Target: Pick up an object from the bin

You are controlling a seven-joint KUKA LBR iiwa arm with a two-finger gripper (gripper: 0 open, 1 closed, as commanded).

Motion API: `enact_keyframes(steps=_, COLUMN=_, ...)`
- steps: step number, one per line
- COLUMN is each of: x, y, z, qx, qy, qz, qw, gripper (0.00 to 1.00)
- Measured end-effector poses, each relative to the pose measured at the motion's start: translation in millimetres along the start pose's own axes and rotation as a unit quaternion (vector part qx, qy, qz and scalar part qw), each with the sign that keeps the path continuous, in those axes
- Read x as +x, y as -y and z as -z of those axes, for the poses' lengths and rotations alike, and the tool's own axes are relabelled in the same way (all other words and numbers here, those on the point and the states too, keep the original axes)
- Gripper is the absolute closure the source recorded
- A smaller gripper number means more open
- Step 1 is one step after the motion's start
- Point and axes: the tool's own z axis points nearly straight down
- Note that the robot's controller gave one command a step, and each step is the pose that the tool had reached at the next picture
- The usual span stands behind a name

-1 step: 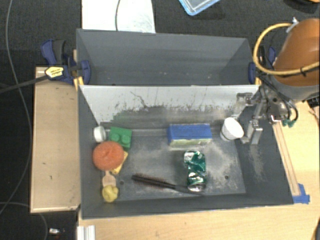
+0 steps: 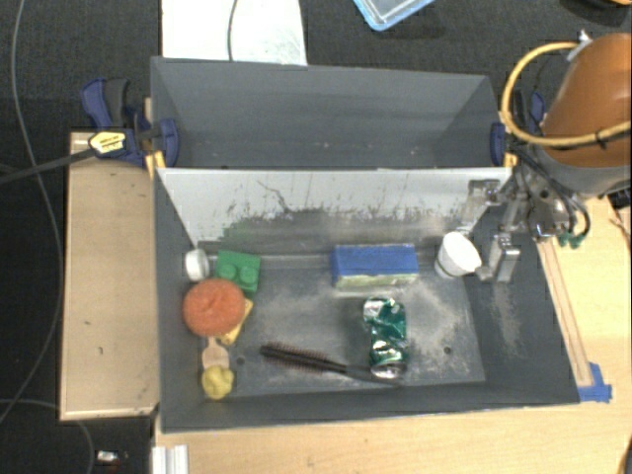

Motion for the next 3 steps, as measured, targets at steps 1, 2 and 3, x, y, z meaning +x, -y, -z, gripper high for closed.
enact_keyframes(steps=1, x=-1.0, y=0, z=-5, qx=0.0, qy=0.002, qz=-0.016, qw=0.9999, gripper=0.0)
enact_keyframes(steps=2, x=6.5, y=-25, z=-8, qx=-0.001, qy=0.0, qz=-0.09, qw=0.9959, gripper=0.0)
enact_keyframes(steps=3, x=9.7, y=-45, z=-33, qx=0.0, qy=0.0016, qz=0.01, qw=0.9999, gripper=0.0)
